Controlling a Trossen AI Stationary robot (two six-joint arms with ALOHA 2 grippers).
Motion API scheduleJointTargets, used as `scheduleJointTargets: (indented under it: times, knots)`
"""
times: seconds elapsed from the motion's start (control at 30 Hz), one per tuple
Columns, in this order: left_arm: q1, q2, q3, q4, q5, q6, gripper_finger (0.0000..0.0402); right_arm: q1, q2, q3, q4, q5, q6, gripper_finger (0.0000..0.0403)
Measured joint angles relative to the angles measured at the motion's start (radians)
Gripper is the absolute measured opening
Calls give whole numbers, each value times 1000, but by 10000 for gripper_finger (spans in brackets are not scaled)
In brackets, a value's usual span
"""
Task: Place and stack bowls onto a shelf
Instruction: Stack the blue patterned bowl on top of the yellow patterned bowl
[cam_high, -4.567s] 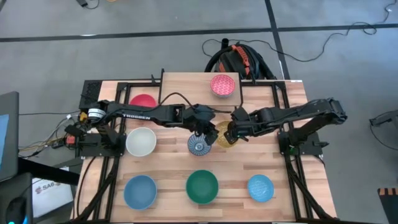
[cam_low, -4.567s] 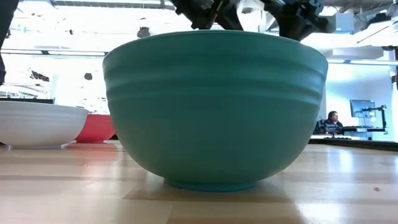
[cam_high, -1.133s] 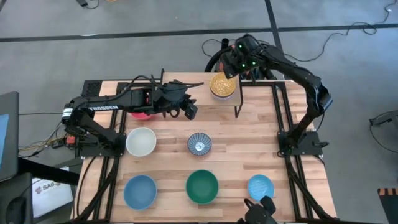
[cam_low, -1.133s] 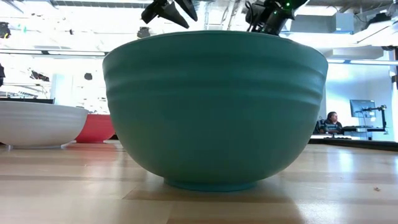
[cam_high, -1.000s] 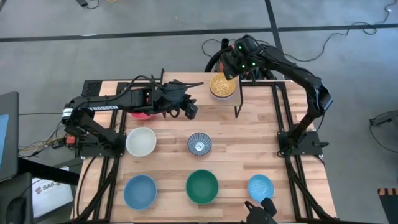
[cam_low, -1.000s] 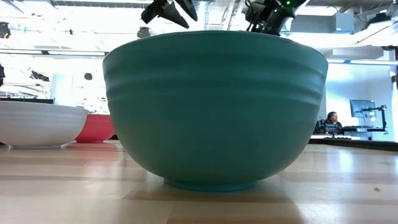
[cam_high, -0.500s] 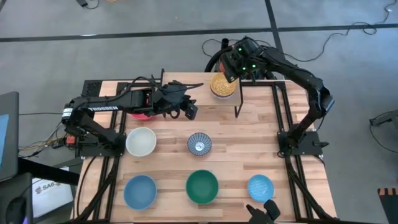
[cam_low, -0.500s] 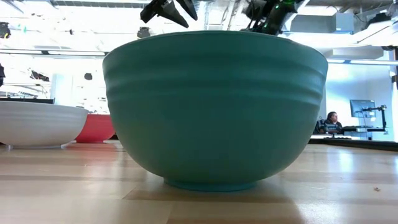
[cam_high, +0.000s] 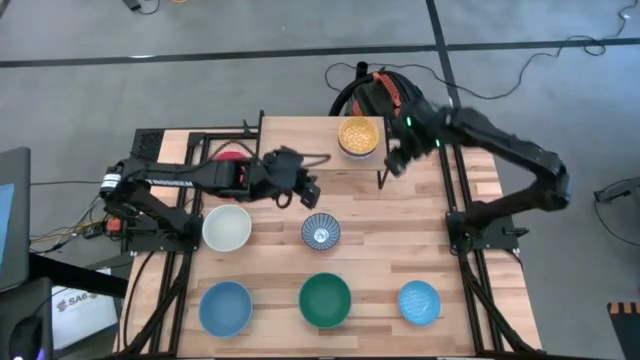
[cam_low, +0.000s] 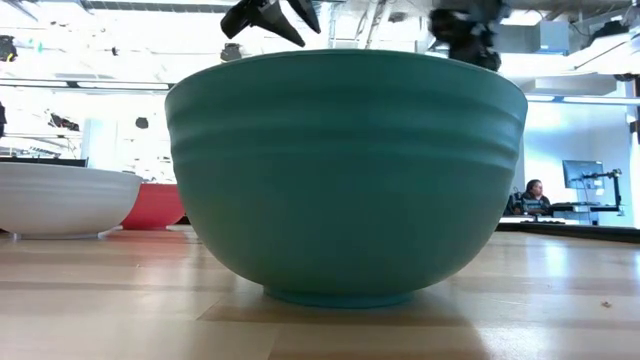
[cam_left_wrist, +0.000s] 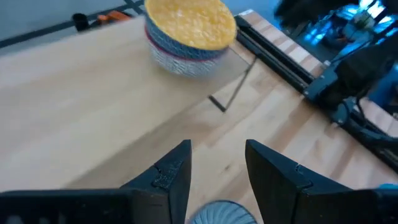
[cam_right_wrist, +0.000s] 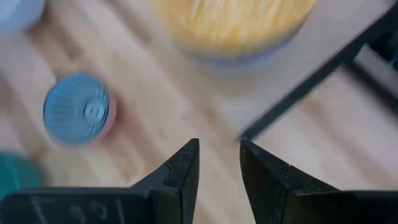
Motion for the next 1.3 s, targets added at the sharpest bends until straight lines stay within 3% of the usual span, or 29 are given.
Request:
scheduleJointTargets:
  times: [0.2,0.37,0.5,0.67,0.87,1.03,1.17,1.3]
  knots:
    - [-72,56,-39,53,1,-35,135,258,-235,-306,32,-50,147,141]
    - [-74,116,-38,145,114,35,135,562,-350,-471,41,-59,337,141]
    - [-62,124,-38,156,176,40,135,822,-354,-547,94,-44,543,141]
    - [-66,111,-38,139,186,73,135,1065,-246,-595,231,36,762,152]
    - [-118,106,-38,67,236,5,135,1186,-73,-595,283,54,969,189]
    - [-191,106,-38,50,195,1,135,1265,40,-595,303,49,1066,205]
    - [-226,106,-38,49,154,-18,135,1305,111,-595,323,39,1133,192]
    - [-247,106,-38,48,147,-49,135,1322,152,-595,375,28,1202,151]
